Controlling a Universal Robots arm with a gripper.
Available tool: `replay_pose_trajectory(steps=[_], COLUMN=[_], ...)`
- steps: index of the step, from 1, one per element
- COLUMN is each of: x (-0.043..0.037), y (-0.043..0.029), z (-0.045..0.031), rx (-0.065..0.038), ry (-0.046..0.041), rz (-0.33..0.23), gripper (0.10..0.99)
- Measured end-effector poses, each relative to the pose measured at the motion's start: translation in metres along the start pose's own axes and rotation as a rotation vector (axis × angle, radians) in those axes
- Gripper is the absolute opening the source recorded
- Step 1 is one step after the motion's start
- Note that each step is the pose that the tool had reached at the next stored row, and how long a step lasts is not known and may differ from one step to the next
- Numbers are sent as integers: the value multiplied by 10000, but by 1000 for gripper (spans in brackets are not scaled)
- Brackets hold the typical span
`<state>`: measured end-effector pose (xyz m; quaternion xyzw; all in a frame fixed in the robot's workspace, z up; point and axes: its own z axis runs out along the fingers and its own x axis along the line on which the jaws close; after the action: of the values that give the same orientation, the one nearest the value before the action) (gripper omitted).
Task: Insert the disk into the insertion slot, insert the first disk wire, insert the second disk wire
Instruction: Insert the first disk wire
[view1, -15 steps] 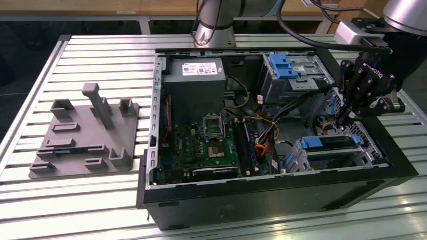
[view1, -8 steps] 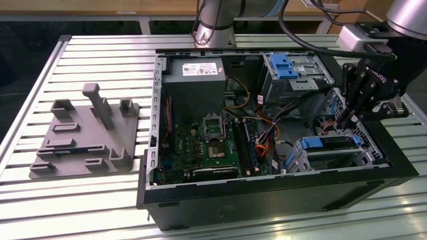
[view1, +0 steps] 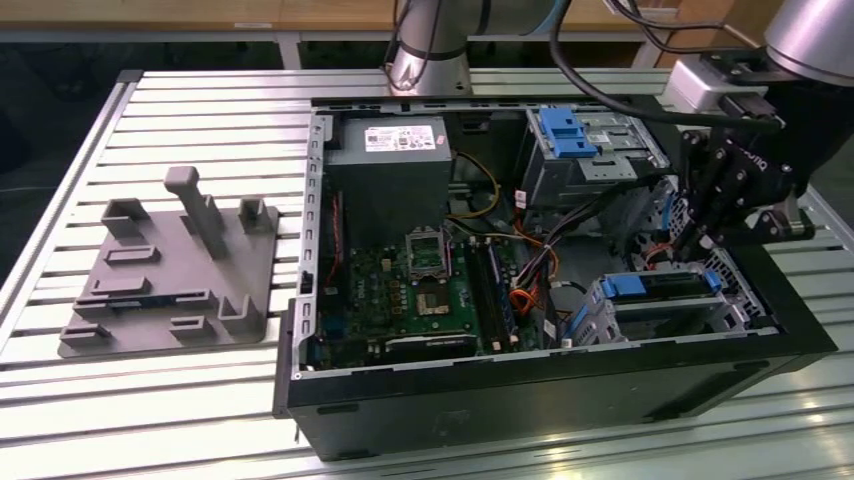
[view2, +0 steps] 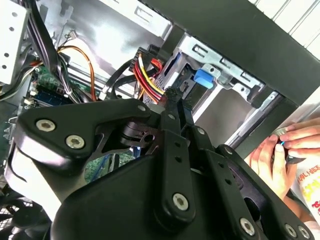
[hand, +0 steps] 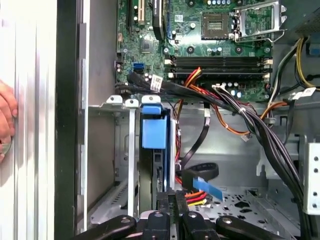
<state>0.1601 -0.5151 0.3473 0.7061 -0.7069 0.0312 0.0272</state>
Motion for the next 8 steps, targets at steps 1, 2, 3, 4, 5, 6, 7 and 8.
replay_pose_trajectory(steps=[1,2,3,4,5,6,7,8], x=[6,15,26,35,46,55,64,76], y=[4,4,4,4,5,4,4,5], z=[5,8,12,16,18,19,21,23], rx=[7,11,13,14,15,15,15,15], ry=[-11,-33,-76,-126,-194,-277,-373,-462], rz=[1,1,0,1,2,2,3,4], gripper=[165,165,165,165,165,165,165,165])
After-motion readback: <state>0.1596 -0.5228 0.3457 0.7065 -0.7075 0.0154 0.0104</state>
